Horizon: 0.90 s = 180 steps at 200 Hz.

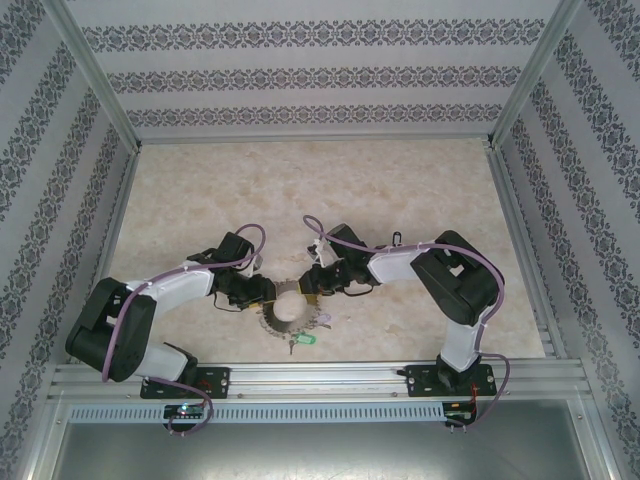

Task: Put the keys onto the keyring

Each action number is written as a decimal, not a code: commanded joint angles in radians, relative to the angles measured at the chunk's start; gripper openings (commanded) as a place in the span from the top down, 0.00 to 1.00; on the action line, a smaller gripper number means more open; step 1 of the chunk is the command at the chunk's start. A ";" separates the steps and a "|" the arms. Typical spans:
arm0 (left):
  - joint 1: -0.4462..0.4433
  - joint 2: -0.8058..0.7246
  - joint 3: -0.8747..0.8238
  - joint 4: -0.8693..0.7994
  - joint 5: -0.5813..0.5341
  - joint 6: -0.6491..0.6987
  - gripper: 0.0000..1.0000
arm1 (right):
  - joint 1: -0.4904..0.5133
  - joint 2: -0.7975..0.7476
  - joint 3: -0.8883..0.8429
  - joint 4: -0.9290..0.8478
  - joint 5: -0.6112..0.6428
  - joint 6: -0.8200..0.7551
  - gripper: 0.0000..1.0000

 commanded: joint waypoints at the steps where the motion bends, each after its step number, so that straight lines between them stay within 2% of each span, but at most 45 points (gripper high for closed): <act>1: -0.008 -0.057 0.017 0.072 -0.063 0.015 0.54 | -0.001 -0.057 -0.020 0.023 -0.052 -0.026 0.83; 10: -0.007 -0.099 0.017 0.052 -0.097 0.020 0.54 | -0.006 -0.081 -0.030 0.025 -0.065 -0.030 0.89; 23: -0.004 -0.183 0.013 0.026 -0.145 0.020 0.52 | -0.017 -0.130 -0.040 0.009 -0.060 -0.040 0.90; 35: 0.000 -0.266 0.011 -0.001 -0.188 0.022 0.46 | -0.028 -0.180 -0.051 0.002 -0.059 -0.048 1.00; 57: 0.011 -0.409 0.025 -0.038 -0.251 0.030 0.38 | -0.051 -0.276 -0.027 -0.050 -0.100 -0.067 0.98; 77: 0.029 -0.511 0.067 -0.030 -0.235 0.048 0.29 | -0.089 -0.406 -0.012 -0.058 -0.097 -0.064 0.96; 97: 0.063 -0.535 0.132 0.037 -0.108 0.042 0.25 | -0.137 -0.513 0.023 -0.071 -0.063 -0.046 0.97; 127: 0.090 -0.424 0.274 0.107 0.109 -0.020 0.21 | -0.175 -0.575 0.108 -0.089 -0.076 -0.046 0.97; 157: 0.099 -0.322 0.416 0.092 0.253 0.002 0.17 | -0.219 -0.583 0.158 -0.056 -0.047 0.001 0.98; 180: 0.102 -0.294 0.417 0.161 0.311 -0.035 0.16 | -0.240 -0.567 0.175 -0.010 -0.057 0.032 0.98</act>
